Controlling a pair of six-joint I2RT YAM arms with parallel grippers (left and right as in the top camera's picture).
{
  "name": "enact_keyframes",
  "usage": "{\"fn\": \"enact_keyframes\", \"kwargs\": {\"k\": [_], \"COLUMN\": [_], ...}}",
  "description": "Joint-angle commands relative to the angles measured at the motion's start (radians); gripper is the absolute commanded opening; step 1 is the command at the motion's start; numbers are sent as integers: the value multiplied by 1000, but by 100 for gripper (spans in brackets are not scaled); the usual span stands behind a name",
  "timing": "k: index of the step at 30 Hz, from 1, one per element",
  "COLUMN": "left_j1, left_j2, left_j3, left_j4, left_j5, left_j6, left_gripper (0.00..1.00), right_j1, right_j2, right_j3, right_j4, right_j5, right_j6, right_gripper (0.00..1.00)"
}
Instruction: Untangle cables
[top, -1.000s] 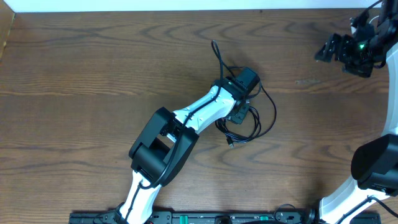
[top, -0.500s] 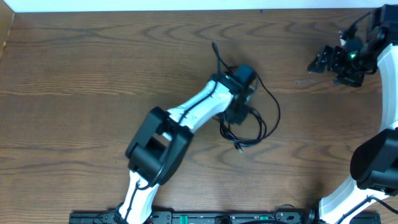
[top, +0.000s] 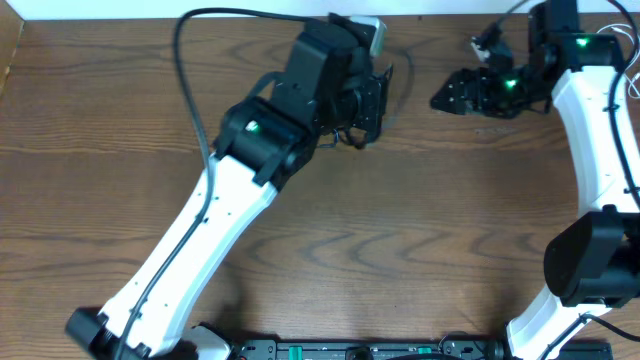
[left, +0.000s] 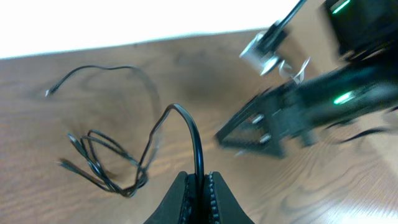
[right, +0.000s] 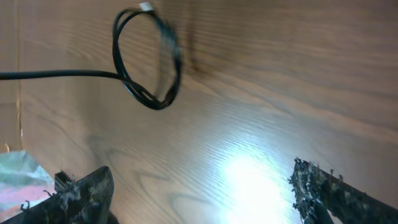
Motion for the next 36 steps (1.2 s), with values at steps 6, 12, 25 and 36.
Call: {"fn": "enact_keyframes", "kwargs": {"k": [6, 12, 25, 36], "left_j1": [67, 126, 151, 159], "left_j2": [-115, -181, -209, -233], "left_j3": [0, 0, 0, 0], "left_j4": [131, 215, 217, 261], "left_j5": [2, 1, 2, -33], "left_j6": [-109, -146, -161, -161], "left_gripper": [8, 7, 8, 7], "right_j1": [108, 146, 245, 267], "right_j2": [7, 7, 8, 9], "right_j3": [-2, -3, -3, -98], "right_j4": [55, 117, 157, 169], "right_j5": [-8, 54, 54, 192], "right_j6": [-3, 124, 101, 198], "right_gripper": [85, 81, 71, 10]}}
